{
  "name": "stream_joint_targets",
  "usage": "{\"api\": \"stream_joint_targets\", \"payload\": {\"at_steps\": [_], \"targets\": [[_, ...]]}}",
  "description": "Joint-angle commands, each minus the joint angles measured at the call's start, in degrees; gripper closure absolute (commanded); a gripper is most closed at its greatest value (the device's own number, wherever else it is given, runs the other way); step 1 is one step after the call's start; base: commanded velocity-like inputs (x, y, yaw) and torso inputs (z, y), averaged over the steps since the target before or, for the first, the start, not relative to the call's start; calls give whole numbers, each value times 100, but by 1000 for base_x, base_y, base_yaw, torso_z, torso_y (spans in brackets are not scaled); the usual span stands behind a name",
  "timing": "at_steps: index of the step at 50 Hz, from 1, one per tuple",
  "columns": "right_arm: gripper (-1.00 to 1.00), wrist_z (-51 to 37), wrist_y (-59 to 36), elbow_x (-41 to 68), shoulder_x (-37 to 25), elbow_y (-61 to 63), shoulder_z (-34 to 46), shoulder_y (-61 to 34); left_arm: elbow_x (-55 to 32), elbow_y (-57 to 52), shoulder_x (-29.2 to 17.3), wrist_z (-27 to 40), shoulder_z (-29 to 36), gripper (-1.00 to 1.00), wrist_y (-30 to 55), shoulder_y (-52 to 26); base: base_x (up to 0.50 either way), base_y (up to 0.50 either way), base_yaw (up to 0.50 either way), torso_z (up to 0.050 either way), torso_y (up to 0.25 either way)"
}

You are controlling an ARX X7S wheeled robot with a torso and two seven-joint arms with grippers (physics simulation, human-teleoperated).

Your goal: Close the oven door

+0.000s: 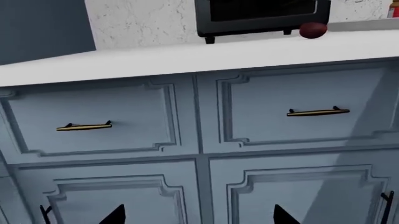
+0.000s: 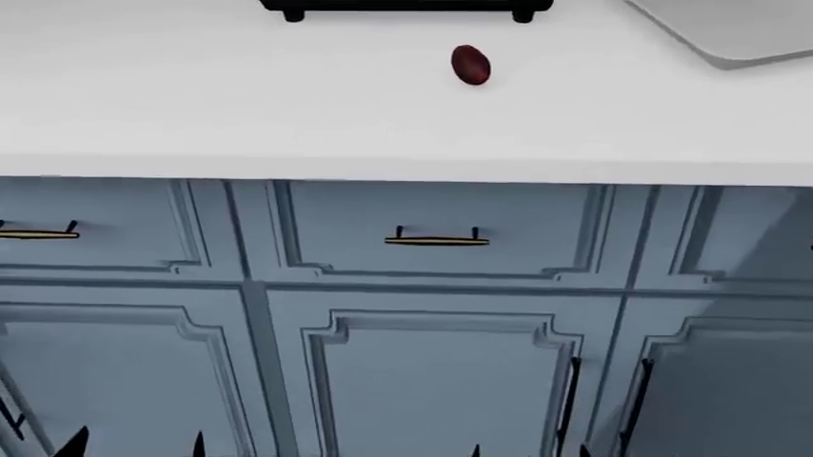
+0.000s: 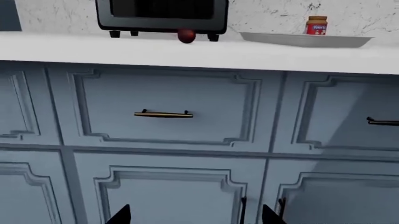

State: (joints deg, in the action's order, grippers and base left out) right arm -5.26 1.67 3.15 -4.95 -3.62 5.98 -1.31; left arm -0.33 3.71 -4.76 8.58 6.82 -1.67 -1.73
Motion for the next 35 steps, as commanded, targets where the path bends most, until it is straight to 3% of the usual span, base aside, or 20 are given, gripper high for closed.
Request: {"api": "stream_joint_targets", "payload": {"at_steps": [1, 35], "targets": [[-100, -91, 177, 23, -67, -169, 118, -23, -21, 131, -83, 117, 103, -100, -78, -44, -133, 297, 0, 0, 0], [-100, -279, 348, 80, -221, -381, 382, -63, -83, 143, -257, 395, 292, -100, -146, -66, -68, 260, 0, 0, 0]]}}
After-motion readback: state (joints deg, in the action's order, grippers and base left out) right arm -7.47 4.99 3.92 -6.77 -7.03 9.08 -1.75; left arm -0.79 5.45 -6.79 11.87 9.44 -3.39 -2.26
